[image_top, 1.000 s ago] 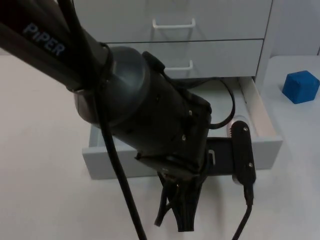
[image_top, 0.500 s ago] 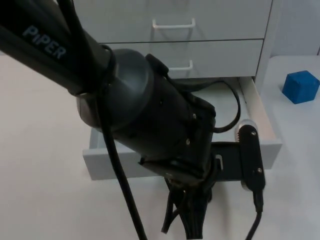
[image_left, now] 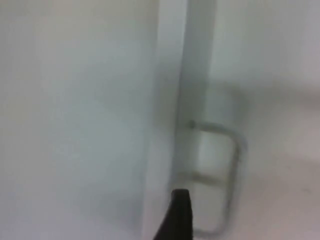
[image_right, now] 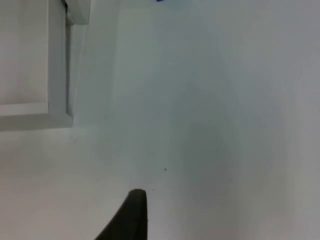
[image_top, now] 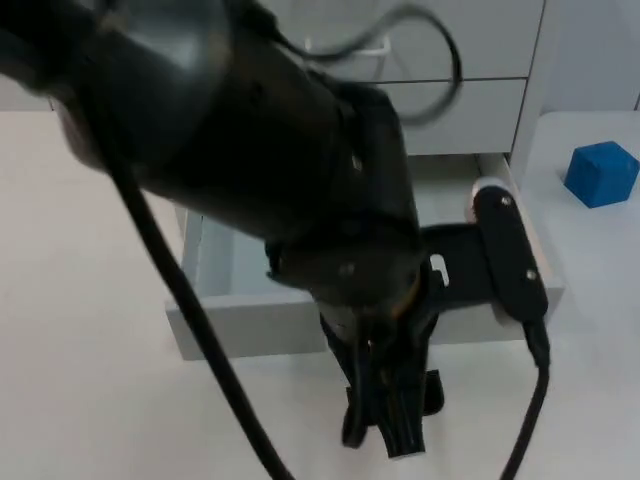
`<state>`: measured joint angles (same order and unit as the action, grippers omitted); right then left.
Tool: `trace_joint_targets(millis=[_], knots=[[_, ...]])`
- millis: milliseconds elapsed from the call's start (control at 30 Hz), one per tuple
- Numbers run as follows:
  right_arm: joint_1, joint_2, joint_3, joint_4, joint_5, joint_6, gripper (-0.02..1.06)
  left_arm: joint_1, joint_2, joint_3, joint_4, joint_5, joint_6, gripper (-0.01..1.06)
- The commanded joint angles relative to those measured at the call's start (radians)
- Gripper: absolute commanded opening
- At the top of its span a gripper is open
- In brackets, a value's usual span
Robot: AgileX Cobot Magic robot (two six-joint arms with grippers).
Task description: Open the drawer with the left hand, place the block into the drawer with the right hand, then close the drawer with the left hand.
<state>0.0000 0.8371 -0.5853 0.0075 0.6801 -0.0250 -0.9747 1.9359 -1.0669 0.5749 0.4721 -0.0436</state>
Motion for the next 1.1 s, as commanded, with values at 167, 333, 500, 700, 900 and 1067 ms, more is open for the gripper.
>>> trace_joint_targets(millis=[167, 333, 500, 700, 900, 1067], knots=[[-0.001, -0.002, -0.011, -0.001, -0.013, -0.009, 1.04, -0.001, -0.136, -0.004, -0.451, 0.140, 0.275, 0.74], [-0.001, -0.002, -0.011, -0.001, -0.013, -0.009, 1.04, -0.001, -0.199, -0.004, -0.476, 0.183, 0.266, 0.74], [-0.001, -0.002, -0.011, -0.001, -0.013, -0.009, 1.04, 0.029, -0.231, -0.003, -0.520, 0.237, 0.244, 0.74], [-0.001, -0.002, -0.011, 0.001, -0.004, -0.009, 1.04, 0.209, -0.282, 0.072, -0.615, 0.247, 0.246, 0.74], [-0.001, -0.002, -0.011, 0.001, -0.004, -0.009, 1.04, 0.404, -0.357, 0.159, -0.708, 0.245, 0.249, 0.74], [-0.001, -0.002, -0.011, 0.001, -0.002, -0.009, 1.04, 0.577, -0.451, 0.245, -0.775, 0.244, 0.247, 0.74]])
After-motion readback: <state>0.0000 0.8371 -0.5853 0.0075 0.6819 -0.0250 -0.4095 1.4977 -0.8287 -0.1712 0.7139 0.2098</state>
